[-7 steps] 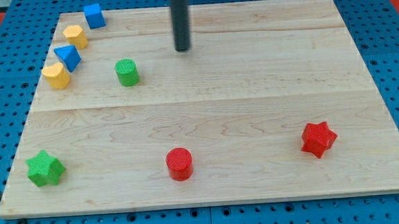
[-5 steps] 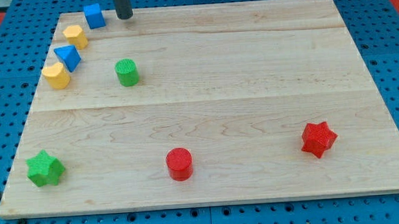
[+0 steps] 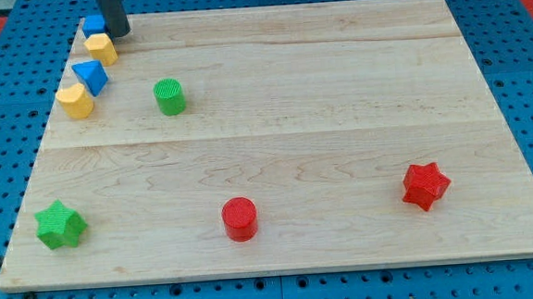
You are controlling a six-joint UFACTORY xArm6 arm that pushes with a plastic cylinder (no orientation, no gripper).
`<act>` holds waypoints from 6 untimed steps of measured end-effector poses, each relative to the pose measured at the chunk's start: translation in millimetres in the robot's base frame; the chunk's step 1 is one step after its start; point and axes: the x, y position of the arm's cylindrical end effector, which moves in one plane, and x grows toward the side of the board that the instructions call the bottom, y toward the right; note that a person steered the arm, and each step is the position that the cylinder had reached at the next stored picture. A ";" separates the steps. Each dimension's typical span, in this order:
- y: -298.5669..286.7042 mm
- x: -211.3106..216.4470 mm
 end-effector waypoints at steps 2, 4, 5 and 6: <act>82.3 31.6; 84.6 45.9; 87.1 56.4; 88.7 61.9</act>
